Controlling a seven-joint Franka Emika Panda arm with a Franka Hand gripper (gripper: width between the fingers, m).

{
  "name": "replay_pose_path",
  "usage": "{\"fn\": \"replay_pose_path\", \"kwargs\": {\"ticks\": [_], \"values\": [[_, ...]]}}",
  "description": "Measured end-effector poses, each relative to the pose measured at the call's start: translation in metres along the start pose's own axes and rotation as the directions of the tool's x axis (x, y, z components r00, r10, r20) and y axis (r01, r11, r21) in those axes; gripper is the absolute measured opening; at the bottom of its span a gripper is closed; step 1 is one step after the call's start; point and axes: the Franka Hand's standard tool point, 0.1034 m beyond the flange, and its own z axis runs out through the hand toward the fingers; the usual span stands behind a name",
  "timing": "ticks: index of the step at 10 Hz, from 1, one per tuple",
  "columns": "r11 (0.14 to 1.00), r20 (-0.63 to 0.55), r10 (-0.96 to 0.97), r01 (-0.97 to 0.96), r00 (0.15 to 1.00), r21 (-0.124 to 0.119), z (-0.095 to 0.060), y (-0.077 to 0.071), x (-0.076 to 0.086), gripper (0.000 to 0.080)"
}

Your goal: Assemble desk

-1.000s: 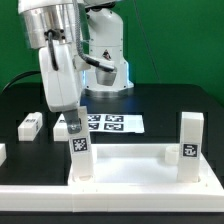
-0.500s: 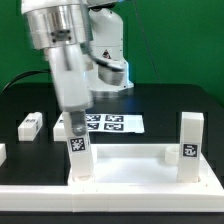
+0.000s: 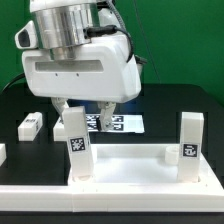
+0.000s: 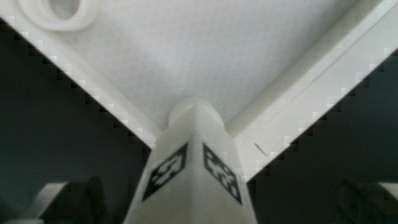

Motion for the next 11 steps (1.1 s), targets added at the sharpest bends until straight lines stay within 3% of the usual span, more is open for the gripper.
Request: {"fn": "replay_pose_path", "kwargs": {"ticks": [2, 4, 5, 7, 8, 9, 11], "values": [[0.956, -0.002, -0.294, 0.294, 0.956, -0.012, -0.0024, 0.0083, 0.006, 0.0649], [0.887, 0.001, -0.461, 0.461, 0.887, -0.037, -0.0031, 0.0102, 0.0084, 0.0649], [0.902, 0.0, -0.431, 0.431, 0.902, -0.036, -0.0029, 0.0103, 0.0082, 0.0649], [0.92, -0.001, -0.39, 0.39, 0.921, -0.035, -0.0029, 0.0102, 0.0082, 0.0379], [0.949, -0.004, -0.313, 0.313, 0.95, -0.034, -0.0029, 0.0097, 0.0079, 0.0379], [0.964, -0.006, -0.263, 0.262, 0.965, -0.033, -0.0028, 0.0094, 0.0077, 0.0288], [0.994, -0.011, -0.101, 0.1, 0.995, -0.031, -0.0026, 0.0088, 0.0073, 0.0288]]}}
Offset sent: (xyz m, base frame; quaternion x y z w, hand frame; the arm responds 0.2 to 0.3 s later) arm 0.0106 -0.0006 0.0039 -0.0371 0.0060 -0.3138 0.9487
